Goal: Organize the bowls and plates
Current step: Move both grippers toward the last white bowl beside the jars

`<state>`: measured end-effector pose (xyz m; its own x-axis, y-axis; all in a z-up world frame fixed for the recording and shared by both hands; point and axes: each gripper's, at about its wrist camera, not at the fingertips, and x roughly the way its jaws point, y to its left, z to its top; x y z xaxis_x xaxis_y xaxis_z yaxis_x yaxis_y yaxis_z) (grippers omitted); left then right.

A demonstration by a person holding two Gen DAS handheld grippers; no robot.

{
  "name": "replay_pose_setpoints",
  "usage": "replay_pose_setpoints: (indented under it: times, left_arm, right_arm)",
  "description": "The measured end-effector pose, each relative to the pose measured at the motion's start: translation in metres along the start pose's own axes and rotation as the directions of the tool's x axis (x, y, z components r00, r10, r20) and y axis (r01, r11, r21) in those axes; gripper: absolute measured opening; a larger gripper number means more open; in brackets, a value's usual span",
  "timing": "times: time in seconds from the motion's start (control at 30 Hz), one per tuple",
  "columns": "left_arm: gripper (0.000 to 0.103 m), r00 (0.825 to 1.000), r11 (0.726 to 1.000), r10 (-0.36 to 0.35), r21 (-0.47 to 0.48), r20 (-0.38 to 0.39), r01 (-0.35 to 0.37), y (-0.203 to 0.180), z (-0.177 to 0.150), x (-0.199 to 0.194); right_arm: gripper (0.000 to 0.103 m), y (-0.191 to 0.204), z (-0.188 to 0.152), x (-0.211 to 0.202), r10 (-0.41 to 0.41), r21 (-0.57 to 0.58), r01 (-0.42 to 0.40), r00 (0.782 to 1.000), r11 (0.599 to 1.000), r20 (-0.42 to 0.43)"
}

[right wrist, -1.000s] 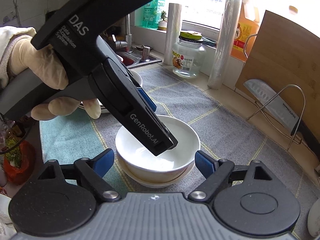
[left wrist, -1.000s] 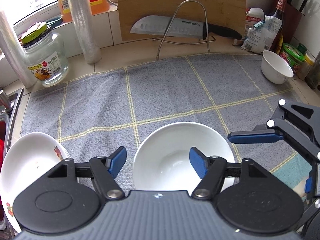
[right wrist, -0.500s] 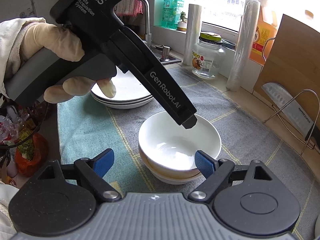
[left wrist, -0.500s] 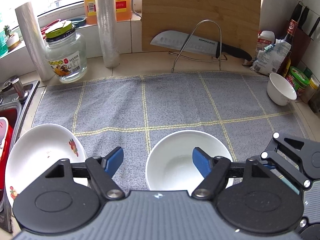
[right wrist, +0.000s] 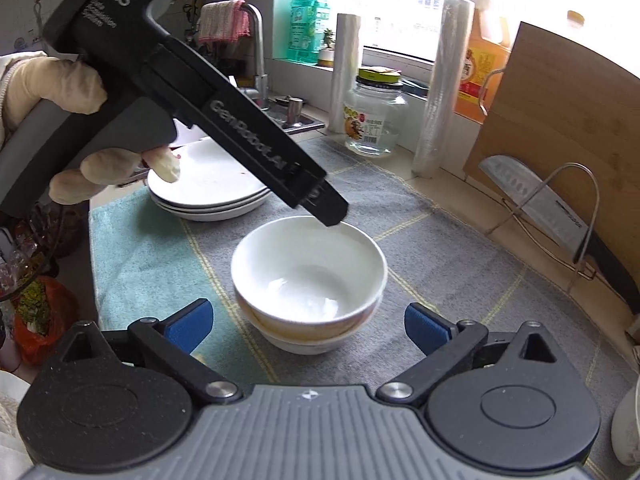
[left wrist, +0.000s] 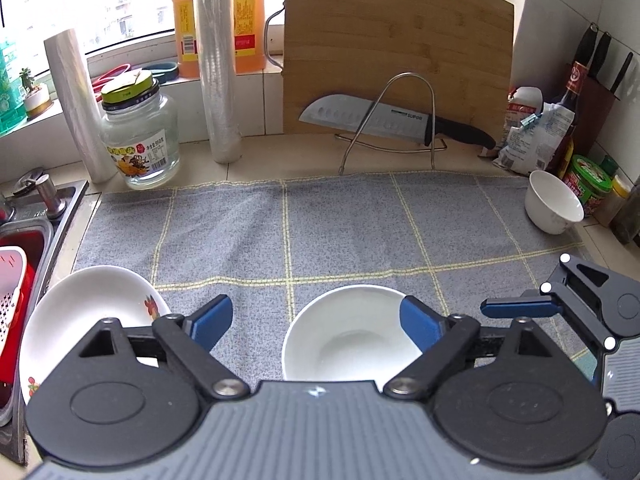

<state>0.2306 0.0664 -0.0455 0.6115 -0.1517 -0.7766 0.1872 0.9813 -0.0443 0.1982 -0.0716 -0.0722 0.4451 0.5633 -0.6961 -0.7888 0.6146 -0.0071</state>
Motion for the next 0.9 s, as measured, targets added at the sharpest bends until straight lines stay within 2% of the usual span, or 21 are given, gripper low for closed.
replay_pose_setpoints:
  times: [0.17,0.4,0.7,0.9]
  left_arm:
    - [0.096,1.0,1.0,-0.005,0.021,0.025,0.005,-0.018,0.007,-0.005]
    - [0.096,0.998,0.996,-0.044,0.074,0.055,0.04,-0.069,0.017,0.003]
    - [0.098,0.985,0.966,-0.163,0.214,0.06,0.147,-0.154,0.026,0.028]
    - [0.098,0.979,0.945,-0.199,0.273,0.035,0.182,-0.203,0.03,0.048]
  right_arm:
    - [0.103,-0.026,-0.014,-0.007,-0.137,0.075,0.14,0.99,0.987,-0.041]
    - [0.103,-0.075,-0.055,-0.039,-0.279,0.225,0.292,0.956,0.93,-0.087]
    - [0.103,-0.142,-0.118,-0.088,-0.413,0.296,0.446,0.895,0.845,-0.17]
    - [0.103,-0.184,-0.147,-0.111,-0.446,0.292,0.483,0.875,0.825,-0.189]
